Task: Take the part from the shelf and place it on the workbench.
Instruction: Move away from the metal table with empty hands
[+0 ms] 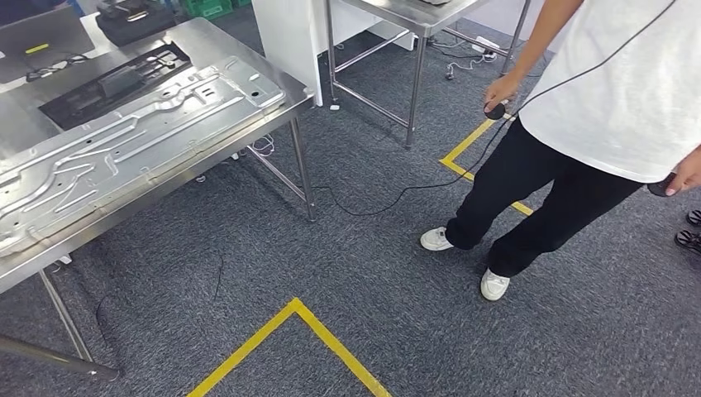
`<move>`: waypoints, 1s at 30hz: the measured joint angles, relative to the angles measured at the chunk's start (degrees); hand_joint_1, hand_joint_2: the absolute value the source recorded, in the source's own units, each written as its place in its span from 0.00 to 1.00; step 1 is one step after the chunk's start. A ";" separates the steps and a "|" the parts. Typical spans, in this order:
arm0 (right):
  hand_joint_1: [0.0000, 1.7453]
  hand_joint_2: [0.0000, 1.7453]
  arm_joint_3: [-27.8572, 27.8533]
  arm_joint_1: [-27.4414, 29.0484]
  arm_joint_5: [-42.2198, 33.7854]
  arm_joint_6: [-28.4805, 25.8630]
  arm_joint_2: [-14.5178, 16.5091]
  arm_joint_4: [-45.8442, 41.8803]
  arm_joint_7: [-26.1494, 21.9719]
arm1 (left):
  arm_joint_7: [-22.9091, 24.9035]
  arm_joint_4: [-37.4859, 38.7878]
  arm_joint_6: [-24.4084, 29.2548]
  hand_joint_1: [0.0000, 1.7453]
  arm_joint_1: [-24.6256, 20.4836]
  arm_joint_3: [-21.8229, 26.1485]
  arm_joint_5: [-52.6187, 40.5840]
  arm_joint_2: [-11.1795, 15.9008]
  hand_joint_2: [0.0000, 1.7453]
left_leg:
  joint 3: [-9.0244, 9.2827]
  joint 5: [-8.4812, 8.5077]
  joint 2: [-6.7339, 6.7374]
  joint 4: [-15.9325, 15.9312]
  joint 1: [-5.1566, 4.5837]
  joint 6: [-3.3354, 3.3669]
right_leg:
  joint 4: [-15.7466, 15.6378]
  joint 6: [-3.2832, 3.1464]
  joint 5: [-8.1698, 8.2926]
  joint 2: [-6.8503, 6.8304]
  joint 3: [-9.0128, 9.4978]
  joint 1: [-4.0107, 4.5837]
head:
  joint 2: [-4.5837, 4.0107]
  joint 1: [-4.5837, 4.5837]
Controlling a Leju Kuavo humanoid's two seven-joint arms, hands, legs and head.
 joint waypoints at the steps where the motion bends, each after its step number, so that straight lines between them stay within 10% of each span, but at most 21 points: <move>1: 0.00 0.00 0.00 0.02 -0.02 -0.01 -0.03 0.02 0.03 | 0.00 -0.01 0.00 0.00 -0.02 -0.01 -0.01 -0.01 0.00 | -0.02 -0.15 0.61 0.22 0.23 -0.27 | -3.39 0.36 1.76 -0.51 2.03 -0.28 | 0.00 0.00; 5: 0.00 0.00 0.00 -0.10 -0.11 0.03 0.30 0.05 0.10 | -0.04 0.01 0.13 0.00 -0.06 -0.02 0.07 0.37 0.00 | -0.42 -1.14 2.29 1.97 0.14 -1.92 | -16.01 0.70 6.11 -4.03 8.70 -0.98 | 0.00 -0.08; 9: 0.00 0.00 0.00 -0.17 -0.19 -0.01 0.36 0.12 0.15 | -0.28 0.01 0.24 0.00 -0.04 -0.05 0.20 0.46 0.00 | -1.33 -3.13 1.00 4.57 0.69 -2.53 | -16.33 -0.84 6.62 -1.37 8.16 -0.94 | -0.01 -0.13; 14: 0.00 0.00 0.00 -0.19 -0.63 -0.13 0.34 0.12 0.16 | -0.34 0.01 0.23 0.00 0.31 -0.61 0.42 0.44 0.00 | -9.14 -10.83 -2.08 22.06 0.53 -2.32 | -16.55 -1.11 7.07 1.60 8.01 0.02 | 0.00 -0.11; 19: 0.00 0.00 0.01 -0.38 -0.74 -0.12 0.56 0.12 0.16 | -0.31 0.01 0.23 0.00 0.25 -1.01 0.51 0.59 0.00 | -2.00 -1.45 -6.61 5.80 -1.19 0.62 | -17.28 -1.50 7.88 5.15 8.25 0.06 | -0.01 -0.12; 21: 0.00 0.00 0.02 -0.37 -0.79 -0.12 0.75 0.12 0.16 | -0.25 0.01 0.23 0.00 0.12 -1.04 0.68 0.75 0.00 | -0.83 -0.29 -7.77 2.62 -1.47 1.11 | -17.48 -1.22 8.39 6.56 7.85 -0.07 | 0.00 -0.12; 24: 0.00 0.00 0.04 -0.11 -1.02 -0.14 0.68 0.12 0.12 | -0.20 0.00 0.23 0.00 -0.30 -1.07 0.93 0.66 0.00 | -0.28 0.36 -5.64 0.57 -1.13 1.16 | -16.63 -0.69 7.91 5.95 6.80 0.15 | 0.00 -0.08; 28: 0.00 0.00 0.14 -0.28 -1.34 -0.16 0.61 0.12 0.00 | -0.19 0.00 0.23 0.00 -0.18 -1.15 1.04 0.54 0.00 | -0.55 1.02 -2.26 -0.35 -1.00 1.24 | -2.67 0.17 -0.33 0.73 0.82 0.45 | 0.00 -0.03; 30: 0.00 0.00 0.17 -0.21 -1.42 -0.17 0.56 0.12 -0.02 | -0.17 0.00 0.22 0.00 -0.08 -1.19 1.04 0.54 0.00 | -0.99 1.15 -0.50 -0.19 -1.00 1.17 | -0.09 0.69 -0.90 0.24 0.43 0.31 | 0.00 -0.05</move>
